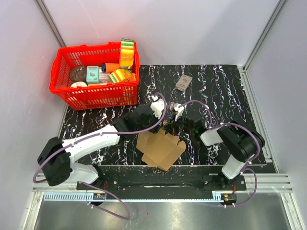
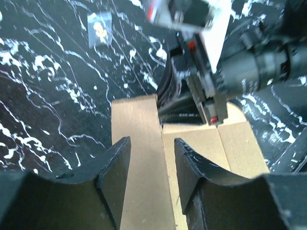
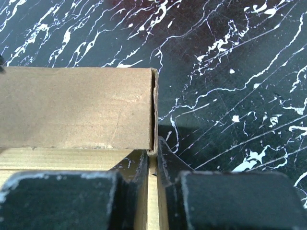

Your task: Fold the paper box

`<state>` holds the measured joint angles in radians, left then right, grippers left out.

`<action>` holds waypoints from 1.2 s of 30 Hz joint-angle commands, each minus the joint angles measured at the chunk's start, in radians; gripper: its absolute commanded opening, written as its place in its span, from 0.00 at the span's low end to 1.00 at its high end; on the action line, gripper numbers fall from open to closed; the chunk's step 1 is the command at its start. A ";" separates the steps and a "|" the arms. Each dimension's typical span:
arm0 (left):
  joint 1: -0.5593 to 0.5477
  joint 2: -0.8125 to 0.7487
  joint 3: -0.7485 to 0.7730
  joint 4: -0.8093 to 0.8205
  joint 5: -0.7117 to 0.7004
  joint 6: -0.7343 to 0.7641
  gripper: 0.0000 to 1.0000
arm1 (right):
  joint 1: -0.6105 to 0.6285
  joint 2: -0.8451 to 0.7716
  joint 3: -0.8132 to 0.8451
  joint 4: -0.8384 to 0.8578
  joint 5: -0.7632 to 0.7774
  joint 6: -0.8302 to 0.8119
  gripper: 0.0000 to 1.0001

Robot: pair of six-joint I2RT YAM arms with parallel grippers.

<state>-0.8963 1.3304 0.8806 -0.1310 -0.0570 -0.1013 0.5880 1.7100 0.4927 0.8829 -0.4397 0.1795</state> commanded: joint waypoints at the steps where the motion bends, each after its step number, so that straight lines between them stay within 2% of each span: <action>1: -0.004 -0.057 0.129 -0.053 -0.018 0.031 0.47 | 0.006 -0.088 0.059 -0.120 -0.042 -0.028 0.01; 3: -0.004 -0.091 0.159 -0.085 -0.027 0.031 0.47 | 0.007 -0.118 0.075 -0.179 -0.054 -0.046 0.01; 6: -0.006 -0.152 0.172 -0.127 -0.050 0.032 0.48 | 0.007 -0.185 0.135 -0.359 -0.068 -0.100 0.00; 12: -0.004 -0.312 0.118 -0.206 -0.084 -0.003 0.49 | 0.007 -0.266 0.355 -0.902 -0.067 -0.282 0.00; 15: -0.004 -0.394 0.078 -0.228 -0.086 -0.034 0.49 | 0.007 -0.254 0.478 -1.124 -0.048 -0.347 0.00; 17: -0.004 -0.441 0.057 -0.249 -0.092 -0.054 0.49 | 0.009 -0.244 0.538 -1.206 -0.013 -0.354 0.00; 21: -0.004 -0.496 0.054 -0.291 -0.093 -0.086 0.49 | 0.021 -0.202 0.694 -1.421 0.157 -0.368 0.00; 23: -0.004 -0.531 0.055 -0.306 -0.092 -0.097 0.49 | 0.024 -0.179 0.747 -1.499 0.199 -0.402 0.00; 27: -0.004 -0.573 0.075 -0.343 -0.101 -0.103 0.50 | 0.033 -0.067 0.947 -1.763 0.297 -0.452 0.00; 33: -0.004 -0.600 0.103 -0.404 -0.109 -0.097 0.50 | 0.085 0.085 1.125 -1.984 0.424 -0.570 0.00; 36: -0.004 -0.623 0.095 -0.406 -0.116 -0.097 0.50 | 0.101 0.167 1.208 -2.087 0.433 -0.639 0.00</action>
<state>-0.8963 0.7414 0.9428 -0.5289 -0.1387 -0.1894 0.6556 1.7947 1.5845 -0.9707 -0.0868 -0.3420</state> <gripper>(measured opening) 0.494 0.120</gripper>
